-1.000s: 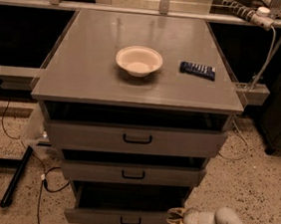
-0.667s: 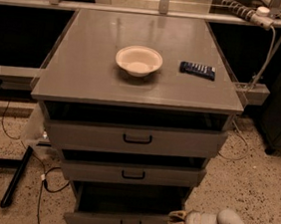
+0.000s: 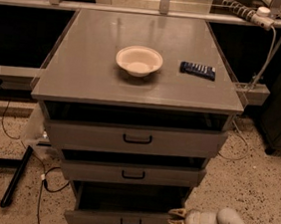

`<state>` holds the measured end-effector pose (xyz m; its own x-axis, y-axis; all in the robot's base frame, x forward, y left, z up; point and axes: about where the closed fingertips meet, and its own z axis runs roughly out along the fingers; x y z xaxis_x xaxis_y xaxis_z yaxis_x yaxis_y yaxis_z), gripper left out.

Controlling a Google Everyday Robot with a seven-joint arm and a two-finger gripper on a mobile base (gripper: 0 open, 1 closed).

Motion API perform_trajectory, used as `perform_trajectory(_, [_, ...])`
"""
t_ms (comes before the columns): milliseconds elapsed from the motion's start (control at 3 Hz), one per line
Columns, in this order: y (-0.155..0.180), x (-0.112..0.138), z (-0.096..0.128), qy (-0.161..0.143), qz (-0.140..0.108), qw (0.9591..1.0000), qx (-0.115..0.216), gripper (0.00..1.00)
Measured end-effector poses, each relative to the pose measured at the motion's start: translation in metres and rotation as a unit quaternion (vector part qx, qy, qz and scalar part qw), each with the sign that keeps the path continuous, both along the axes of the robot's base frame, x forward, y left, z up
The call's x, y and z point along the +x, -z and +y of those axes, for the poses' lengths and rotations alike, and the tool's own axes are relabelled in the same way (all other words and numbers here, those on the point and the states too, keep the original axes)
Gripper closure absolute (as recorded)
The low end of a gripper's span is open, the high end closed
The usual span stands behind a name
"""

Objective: Open bottom drawer

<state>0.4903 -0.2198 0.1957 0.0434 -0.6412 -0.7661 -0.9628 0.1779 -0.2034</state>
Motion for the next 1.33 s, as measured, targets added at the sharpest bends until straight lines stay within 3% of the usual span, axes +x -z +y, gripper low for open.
perform_trajectory(333, [0.013,0.001,0.002,-0.004,0.015,0.9999,0.007,0.12])
perform_trajectory(667, [0.012,0.0,0.002,-0.004,0.015,0.9999,0.007,0.0])
perform_trajectory(1000, [0.033,-0.013,-0.004,0.0,0.039,0.9992,0.01,0.18])
perform_trajectory(1333, [0.024,-0.012,-0.001,0.0,0.039,0.9992,0.01,0.42])
